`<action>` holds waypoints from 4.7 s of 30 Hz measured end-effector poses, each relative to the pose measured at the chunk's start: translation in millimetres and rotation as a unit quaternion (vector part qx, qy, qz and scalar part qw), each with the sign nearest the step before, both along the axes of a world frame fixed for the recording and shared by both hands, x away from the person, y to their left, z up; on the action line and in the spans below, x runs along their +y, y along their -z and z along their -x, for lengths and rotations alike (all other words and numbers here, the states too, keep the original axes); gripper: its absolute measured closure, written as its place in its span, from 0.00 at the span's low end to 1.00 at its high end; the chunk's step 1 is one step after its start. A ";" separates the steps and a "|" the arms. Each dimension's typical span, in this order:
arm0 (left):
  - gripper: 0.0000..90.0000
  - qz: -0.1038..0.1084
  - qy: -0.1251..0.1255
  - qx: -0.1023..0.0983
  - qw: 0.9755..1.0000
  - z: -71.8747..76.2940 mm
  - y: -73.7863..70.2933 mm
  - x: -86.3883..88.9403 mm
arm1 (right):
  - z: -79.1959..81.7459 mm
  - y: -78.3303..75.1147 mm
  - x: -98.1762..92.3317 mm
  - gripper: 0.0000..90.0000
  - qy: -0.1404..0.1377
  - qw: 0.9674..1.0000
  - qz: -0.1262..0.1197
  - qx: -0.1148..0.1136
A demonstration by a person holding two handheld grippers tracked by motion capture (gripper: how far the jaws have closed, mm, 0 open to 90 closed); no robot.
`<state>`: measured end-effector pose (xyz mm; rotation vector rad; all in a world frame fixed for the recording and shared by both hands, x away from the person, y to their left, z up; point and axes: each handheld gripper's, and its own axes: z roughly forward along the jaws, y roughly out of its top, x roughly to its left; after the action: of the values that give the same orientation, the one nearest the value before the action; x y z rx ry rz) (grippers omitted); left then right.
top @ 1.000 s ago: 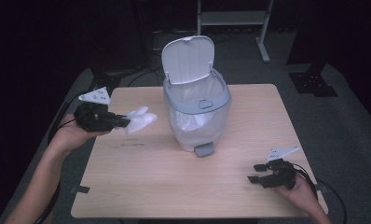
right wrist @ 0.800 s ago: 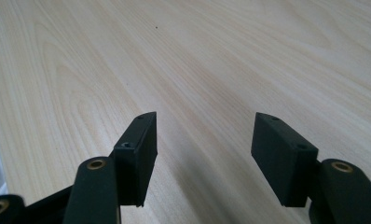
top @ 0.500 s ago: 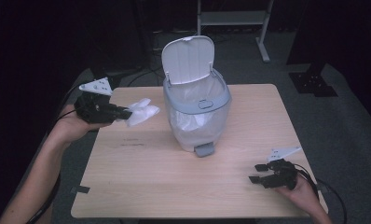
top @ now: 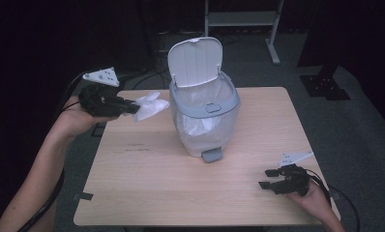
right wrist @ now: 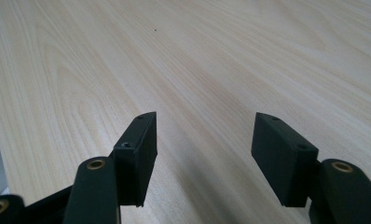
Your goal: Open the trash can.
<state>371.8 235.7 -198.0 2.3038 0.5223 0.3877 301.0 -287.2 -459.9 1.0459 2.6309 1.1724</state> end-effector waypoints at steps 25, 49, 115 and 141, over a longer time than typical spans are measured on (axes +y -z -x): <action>0.91 -0.004 0.033 -0.005 0.999 -25.4 -23.5 -37.4 | -1.4 -1.8 -4.9 0.44 0.002 1.000 -0.004 -0.004; 0.91 -0.020 0.066 0.001 0.998 -56.2 -31.6 -81.8 | -1.6 -3.0 -8.9 0.44 0.009 1.000 -0.010 -0.005; 0.75 0.006 0.082 0.034 0.996 -95.8 -15.7 -108.9 | -0.2 -0.4 -10.6 0.45 0.010 1.000 -0.005 -0.001; 0.93 0.018 0.018 0.056 0.998 -124.0 -3.9 -47.5 | -1.8 -0.1 -14.4 0.45 0.021 1.000 -0.005 0.001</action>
<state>495.8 188.1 -194.1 2.3056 0.5366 0.2308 302.7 -301.6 -459.8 1.0996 2.5939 1.1784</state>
